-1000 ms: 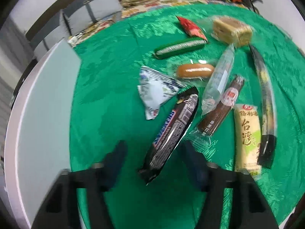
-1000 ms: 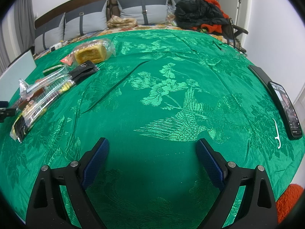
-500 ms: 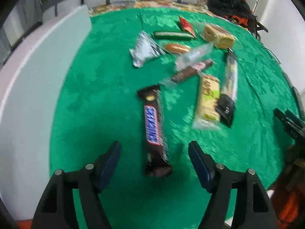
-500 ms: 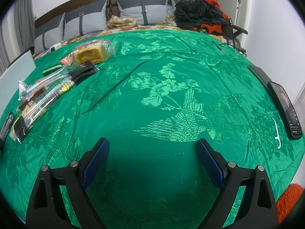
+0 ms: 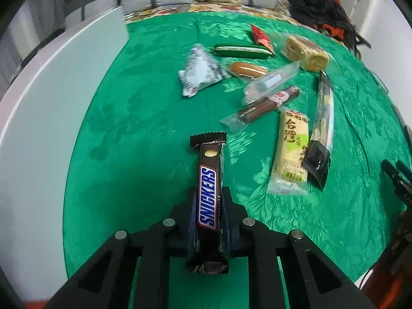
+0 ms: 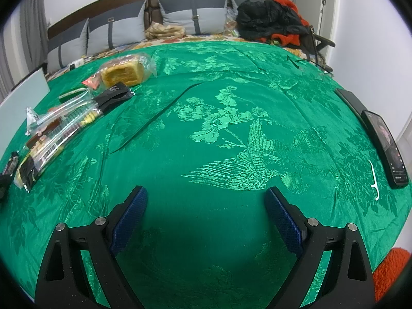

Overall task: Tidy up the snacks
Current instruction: 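Close the left gripper on the Snickers bar and lift it, then grasp the clear black-capped stick snack with the right gripper while left holds Snickers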

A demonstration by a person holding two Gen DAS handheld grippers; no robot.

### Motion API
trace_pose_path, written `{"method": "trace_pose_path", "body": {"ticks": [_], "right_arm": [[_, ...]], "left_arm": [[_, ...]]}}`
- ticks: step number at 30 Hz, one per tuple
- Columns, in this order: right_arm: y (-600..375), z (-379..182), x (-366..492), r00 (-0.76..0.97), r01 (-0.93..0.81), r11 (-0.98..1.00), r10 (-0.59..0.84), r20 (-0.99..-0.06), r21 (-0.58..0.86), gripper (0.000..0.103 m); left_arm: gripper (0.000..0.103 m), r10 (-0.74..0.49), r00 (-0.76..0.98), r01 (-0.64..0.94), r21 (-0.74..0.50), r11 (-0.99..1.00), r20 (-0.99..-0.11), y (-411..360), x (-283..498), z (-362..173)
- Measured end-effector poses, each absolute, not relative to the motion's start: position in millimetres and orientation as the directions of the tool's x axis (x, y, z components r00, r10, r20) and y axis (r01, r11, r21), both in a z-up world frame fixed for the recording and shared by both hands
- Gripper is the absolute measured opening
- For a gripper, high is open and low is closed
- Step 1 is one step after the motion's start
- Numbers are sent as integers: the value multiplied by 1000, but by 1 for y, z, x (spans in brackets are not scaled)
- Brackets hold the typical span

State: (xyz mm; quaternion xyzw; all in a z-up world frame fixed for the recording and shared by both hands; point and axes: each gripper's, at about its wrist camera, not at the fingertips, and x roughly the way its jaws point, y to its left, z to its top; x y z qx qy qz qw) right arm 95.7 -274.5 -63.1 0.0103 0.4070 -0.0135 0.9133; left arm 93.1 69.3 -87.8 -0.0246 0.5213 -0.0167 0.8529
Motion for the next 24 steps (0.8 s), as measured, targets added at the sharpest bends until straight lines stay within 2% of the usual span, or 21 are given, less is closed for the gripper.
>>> {"method": "trace_pose_path", "body": {"ticks": [4, 6, 10, 12, 15, 20, 21, 22, 24], "right_arm": [[-275, -62, 96, 668, 22, 1000, -4, -744, 15, 95], [-279, -59, 95, 646, -12, 998, 50, -762, 55, 94], [-293, -40, 98, 619, 22, 911, 311, -721, 411, 92], [-281, -39, 114, 554, 17, 862, 414, -722, 507, 92], [-249, -40, 145, 463, 25, 823, 493, -737, 567, 92], [-187, -34, 204, 391, 37, 825, 508, -768, 564, 87], [-174, -36, 217, 367, 45, 836, 496, -787, 547, 83], [-160, -40, 230, 336, 61, 861, 459, -822, 505, 68], [-140, -51, 250, 276, 104, 904, 375, -885, 416, 47]], "left_arm": [[17, -57, 476, -44, -89, 995, -878, 81, 75, -85], [17, -62, 493, -52, -101, 994, -868, 86, 69, -80], [17, -71, 537, -81, -136, 987, -840, 94, 66, -74], [17, -88, 555, -95, -168, 981, -827, 97, 66, -72], [17, -106, 567, -95, -193, 977, -817, 101, 63, -70], [17, -118, 584, -87, -206, 975, -803, 105, 50, -72], [17, -120, 583, -85, -207, 975, -803, 106, 48, -74], [17, -119, 583, -85, -206, 975, -804, 106, 47, -75], [17, -116, 589, -81, -201, 976, -800, 108, 44, -75]]}}
